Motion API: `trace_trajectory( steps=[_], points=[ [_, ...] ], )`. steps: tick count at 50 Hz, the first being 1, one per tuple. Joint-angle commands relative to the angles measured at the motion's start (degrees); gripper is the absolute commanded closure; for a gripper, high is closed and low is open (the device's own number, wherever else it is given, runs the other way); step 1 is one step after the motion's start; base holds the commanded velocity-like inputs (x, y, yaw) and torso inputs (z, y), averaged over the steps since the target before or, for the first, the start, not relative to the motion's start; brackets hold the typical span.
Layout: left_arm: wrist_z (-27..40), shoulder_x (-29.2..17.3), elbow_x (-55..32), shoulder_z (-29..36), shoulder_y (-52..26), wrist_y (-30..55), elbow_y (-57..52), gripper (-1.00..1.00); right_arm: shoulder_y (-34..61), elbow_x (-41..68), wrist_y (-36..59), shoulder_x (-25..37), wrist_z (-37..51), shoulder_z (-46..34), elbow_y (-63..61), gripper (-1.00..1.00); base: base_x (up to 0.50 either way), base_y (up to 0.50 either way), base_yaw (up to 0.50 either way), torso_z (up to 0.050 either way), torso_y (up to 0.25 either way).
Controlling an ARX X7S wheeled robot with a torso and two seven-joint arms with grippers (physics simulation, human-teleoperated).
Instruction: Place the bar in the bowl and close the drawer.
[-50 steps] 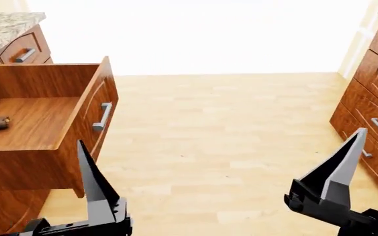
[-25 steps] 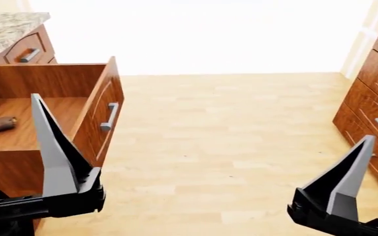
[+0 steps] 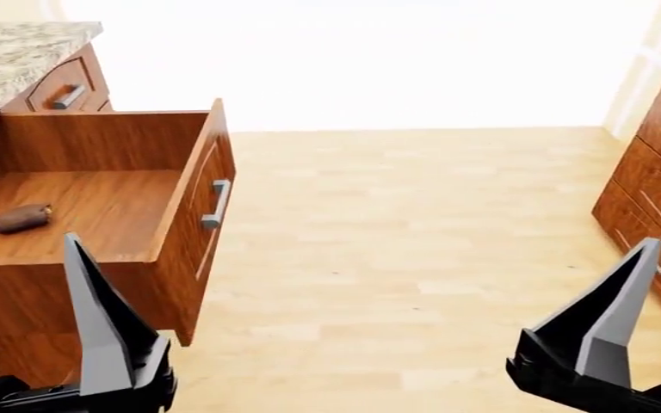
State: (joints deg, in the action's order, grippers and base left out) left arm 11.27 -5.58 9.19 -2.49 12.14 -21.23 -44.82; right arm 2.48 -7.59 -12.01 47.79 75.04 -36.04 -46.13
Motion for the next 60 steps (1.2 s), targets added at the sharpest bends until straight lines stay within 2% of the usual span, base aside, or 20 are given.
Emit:
trace_trajectory(
  steps=[1, 31, 60],
  points=[
    [1.5, -1.2, -0.5, -0.1, 1.1, -2.4, 1.6, -1.00, -0.3, -0.1, 0.4, -0.4, -0.4, 0.2, -0.1, -1.00, 0.19, -0.01, 0.00, 0.000, 0.000],
    [3.2, -3.0, -0.5, 1.3, 0.9, -0.2, 0.2, -1.00, -0.3, 0.0, 0.6, -1.3, -1.6, 0.7, 0.0, -1.00, 0.19, -0.01, 0.00, 0.000, 0.000],
    [5.3, -4.7, -0.6, 1.8, 1.4, -2.2, 2.2, -1.00, -0.4, 0.1, 1.3, -2.2, -2.7, 1.0, -0.3, -1.00, 0.19, -0.01, 0.00, 0.000, 0.000]
  ],
)
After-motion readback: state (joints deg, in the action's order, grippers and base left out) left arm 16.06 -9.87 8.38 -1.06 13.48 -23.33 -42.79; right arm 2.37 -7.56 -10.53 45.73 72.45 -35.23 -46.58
